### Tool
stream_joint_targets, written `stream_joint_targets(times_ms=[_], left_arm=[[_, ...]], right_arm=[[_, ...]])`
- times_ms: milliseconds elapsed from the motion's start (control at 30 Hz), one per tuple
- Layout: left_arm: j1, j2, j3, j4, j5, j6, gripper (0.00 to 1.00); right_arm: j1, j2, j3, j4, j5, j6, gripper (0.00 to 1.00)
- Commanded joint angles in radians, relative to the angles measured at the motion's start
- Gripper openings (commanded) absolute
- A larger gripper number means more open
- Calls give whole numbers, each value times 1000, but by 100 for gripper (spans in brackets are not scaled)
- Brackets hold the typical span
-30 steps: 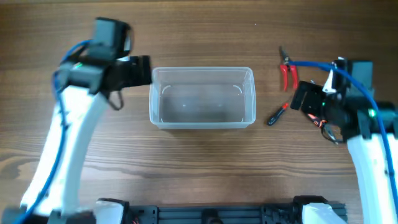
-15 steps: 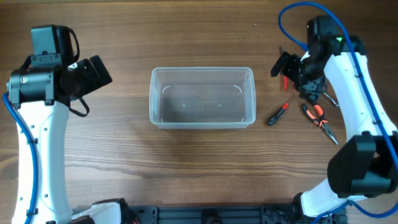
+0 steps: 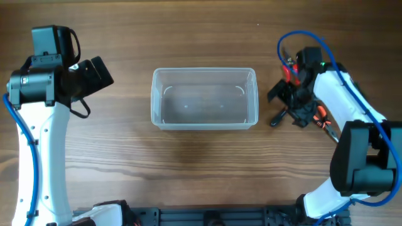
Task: Pack container
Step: 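Grasp the red-handled screwdriver with the right gripper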
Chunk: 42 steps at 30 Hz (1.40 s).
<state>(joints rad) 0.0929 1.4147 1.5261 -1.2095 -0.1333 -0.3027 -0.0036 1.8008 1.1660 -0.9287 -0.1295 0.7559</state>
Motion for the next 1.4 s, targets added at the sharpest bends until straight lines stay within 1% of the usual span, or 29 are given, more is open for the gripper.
stream_joint_targets(times_ms=[0,167,333,633,733,767,833,867,1000,1100,1267,1367], left_arm=[[6,7,-2,-8,5,-20,100],[5,7,-2,-19,6,-20,100],[5,7,-2,-18,6,-21,100],[5,7,-2,-18,9,-21,100],[5,7,-2,-18,9,-21,100],[5,7,-2,-18,9,-21,100],[5,7,-2,-18,9,-21,100],[5,7,-2,-18,9,-21,100],[5,7,-2,-18,9,-21,100],[5,7,-2,-18,9,-21,100],[5,7,-2,-18,10,-21,100],[5,7,-2,-18,10,-21,100]], right_arm=[[-5,15,-76,62,62,43,100],[-5,15,-97,162,115,54,100],[-4,18,-125,239,115,25,100],[-4,27,-234,312,114,17,100],[-4,27,-235,312,106,3,93],[-4,27,-235,312,103,3,87],[-4,27,-235,312,100,3,70],[-4,27,-235,312,98,3,68],[-4,27,-235,303,95,2,68],[-4,27,-235,282,95,3,63],[-4,27,-235,228,95,8,63],[-4,27,-235,204,89,14,59]])
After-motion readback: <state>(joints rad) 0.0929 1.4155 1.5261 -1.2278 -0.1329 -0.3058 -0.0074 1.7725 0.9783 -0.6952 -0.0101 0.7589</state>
